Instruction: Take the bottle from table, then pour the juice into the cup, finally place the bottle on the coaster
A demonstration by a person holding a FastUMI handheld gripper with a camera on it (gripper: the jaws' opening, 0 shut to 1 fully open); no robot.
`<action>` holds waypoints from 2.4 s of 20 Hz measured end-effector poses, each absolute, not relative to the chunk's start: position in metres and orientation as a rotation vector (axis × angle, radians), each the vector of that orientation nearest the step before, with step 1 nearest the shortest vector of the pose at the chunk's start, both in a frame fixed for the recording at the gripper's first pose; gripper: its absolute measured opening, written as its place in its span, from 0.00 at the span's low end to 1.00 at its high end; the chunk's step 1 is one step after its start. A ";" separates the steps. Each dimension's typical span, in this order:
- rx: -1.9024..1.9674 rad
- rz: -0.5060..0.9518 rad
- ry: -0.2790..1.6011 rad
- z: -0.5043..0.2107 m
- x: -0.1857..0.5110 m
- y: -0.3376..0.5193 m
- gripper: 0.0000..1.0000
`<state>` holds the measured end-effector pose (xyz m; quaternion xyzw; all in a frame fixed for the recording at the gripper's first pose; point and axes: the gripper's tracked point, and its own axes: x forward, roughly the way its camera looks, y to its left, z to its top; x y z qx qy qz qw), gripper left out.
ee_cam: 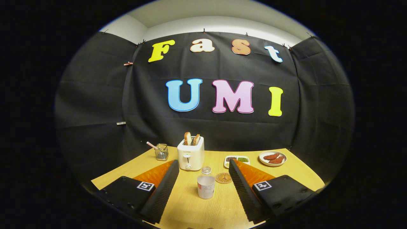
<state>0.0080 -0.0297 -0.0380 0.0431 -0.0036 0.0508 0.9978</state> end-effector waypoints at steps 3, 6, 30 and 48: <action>0.138 0.073 0.030 -0.057 0.015 -0.032 0.97; 0.091 0.037 0.057 -0.069 0.024 -0.035 0.97; 0.056 -0.177 0.205 -0.207 0.137 -0.012 0.97; 0.041 -0.266 0.228 -0.235 0.173 -0.029 0.81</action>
